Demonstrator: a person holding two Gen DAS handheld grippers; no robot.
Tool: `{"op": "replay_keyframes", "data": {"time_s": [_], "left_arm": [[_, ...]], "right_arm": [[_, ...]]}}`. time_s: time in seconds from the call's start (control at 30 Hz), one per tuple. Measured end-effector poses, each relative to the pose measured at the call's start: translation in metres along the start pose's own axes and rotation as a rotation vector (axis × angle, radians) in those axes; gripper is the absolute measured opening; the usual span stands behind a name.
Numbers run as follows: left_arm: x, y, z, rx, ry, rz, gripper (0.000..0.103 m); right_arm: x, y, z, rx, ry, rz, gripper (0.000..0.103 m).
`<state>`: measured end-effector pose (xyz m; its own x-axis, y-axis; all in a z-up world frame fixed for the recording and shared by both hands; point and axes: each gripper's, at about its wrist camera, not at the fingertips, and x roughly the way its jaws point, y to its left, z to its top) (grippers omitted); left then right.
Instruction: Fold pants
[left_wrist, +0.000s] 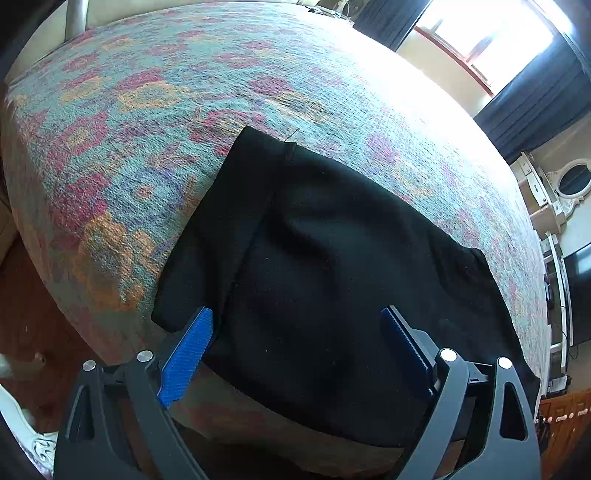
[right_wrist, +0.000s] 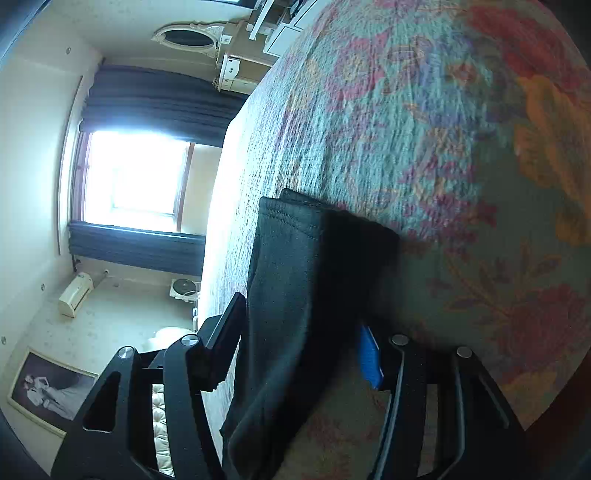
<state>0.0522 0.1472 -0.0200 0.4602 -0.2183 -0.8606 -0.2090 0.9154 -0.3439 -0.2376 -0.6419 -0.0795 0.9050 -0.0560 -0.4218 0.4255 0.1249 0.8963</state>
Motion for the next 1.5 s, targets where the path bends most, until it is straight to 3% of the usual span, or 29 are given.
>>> {"op": "replay_keyframes", "data": {"time_s": [0.03,0.07,0.2,0.33,0.47,0.53,0.67,0.8,1.1,1.33,1.37,1.4,1.43,1.5], "left_arm": [[-0.004,-0.002,-0.001,0.003,-0.014,-0.004,0.090],[-0.011,-0.005,-0.003,0.004,-0.039,-0.022,0.090],[-0.036,-0.034,-0.022,0.081,-0.093,-0.126,0.090],[-0.038,-0.080,-0.053,0.240,-0.049,-0.236,0.090],[-0.012,-0.108,-0.069,0.345,0.009,-0.220,0.090],[0.003,-0.112,-0.071,0.353,0.035,-0.205,0.090],[0.014,-0.113,-0.075,0.379,0.023,-0.182,0.090],[0.013,-0.115,-0.081,0.435,0.014,-0.173,0.091],[0.018,-0.116,-0.078,0.410,0.034,-0.179,0.094],[0.014,-0.112,-0.082,0.392,0.028,-0.182,0.094],[0.014,-0.111,-0.082,0.393,0.028,-0.181,0.094],[0.013,-0.111,-0.083,0.394,0.027,-0.180,0.094],[0.013,-0.111,-0.083,0.394,0.027,-0.180,0.094],[0.012,-0.109,-0.082,0.393,0.032,-0.188,0.094]], "right_arm": [[0.006,0.007,0.000,-0.040,0.010,-0.040,0.020],[0.013,0.015,0.004,-0.085,0.022,-0.096,0.010],[0.012,0.026,0.017,-0.111,-0.046,-0.145,0.009],[0.014,0.010,0.020,-0.025,-0.037,-0.161,0.013],[-0.015,0.013,-0.004,0.044,-0.101,-0.185,0.028],[-0.014,0.029,-0.026,0.022,-0.049,-0.157,0.034],[0.016,0.057,-0.088,0.005,0.218,-0.038,0.039],[0.057,0.073,-0.140,-0.011,0.417,0.010,0.039],[0.091,0.070,-0.164,0.024,0.504,0.004,0.039],[0.085,0.067,-0.181,-0.004,0.565,0.007,0.038],[0.085,0.066,-0.182,-0.014,0.562,0.002,0.036],[0.082,0.064,-0.182,-0.029,0.556,-0.010,0.016],[0.086,0.067,-0.185,-0.034,0.565,-0.013,0.006],[0.082,0.066,-0.186,-0.031,0.567,-0.007,0.006]]}}
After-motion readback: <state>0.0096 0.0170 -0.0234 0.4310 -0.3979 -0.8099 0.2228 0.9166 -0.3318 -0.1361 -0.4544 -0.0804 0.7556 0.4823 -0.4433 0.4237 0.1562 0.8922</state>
